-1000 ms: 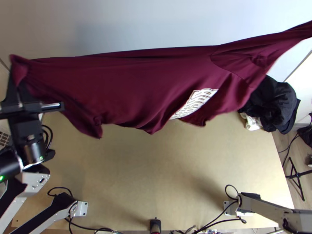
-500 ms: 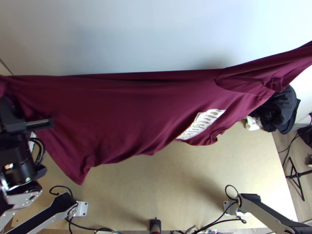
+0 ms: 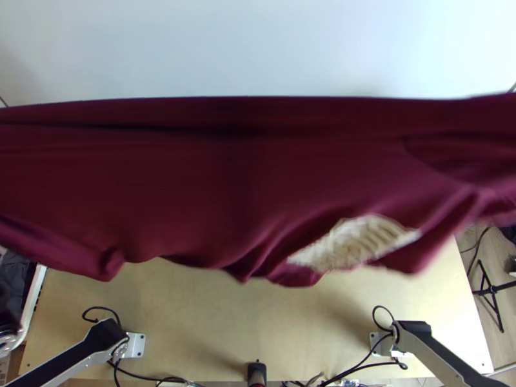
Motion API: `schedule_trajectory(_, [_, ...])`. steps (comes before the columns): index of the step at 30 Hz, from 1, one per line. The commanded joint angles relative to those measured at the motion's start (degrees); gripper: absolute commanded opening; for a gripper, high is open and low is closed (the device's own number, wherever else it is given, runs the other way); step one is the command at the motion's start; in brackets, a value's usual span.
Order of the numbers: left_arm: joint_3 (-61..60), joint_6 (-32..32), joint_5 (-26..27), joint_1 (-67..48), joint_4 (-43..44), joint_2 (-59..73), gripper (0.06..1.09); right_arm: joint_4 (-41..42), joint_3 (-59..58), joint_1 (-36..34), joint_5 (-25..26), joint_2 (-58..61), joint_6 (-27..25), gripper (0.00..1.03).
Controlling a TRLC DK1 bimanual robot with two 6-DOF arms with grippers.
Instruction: Fold the t-shirt
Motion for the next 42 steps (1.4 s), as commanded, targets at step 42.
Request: schedule_trajectory(42, [-29.2,-43.3,5.8,29.2,1.1,39.8,0.09,35.6,-65.7,7.8,4.2,24.9,-13.4,0.03])
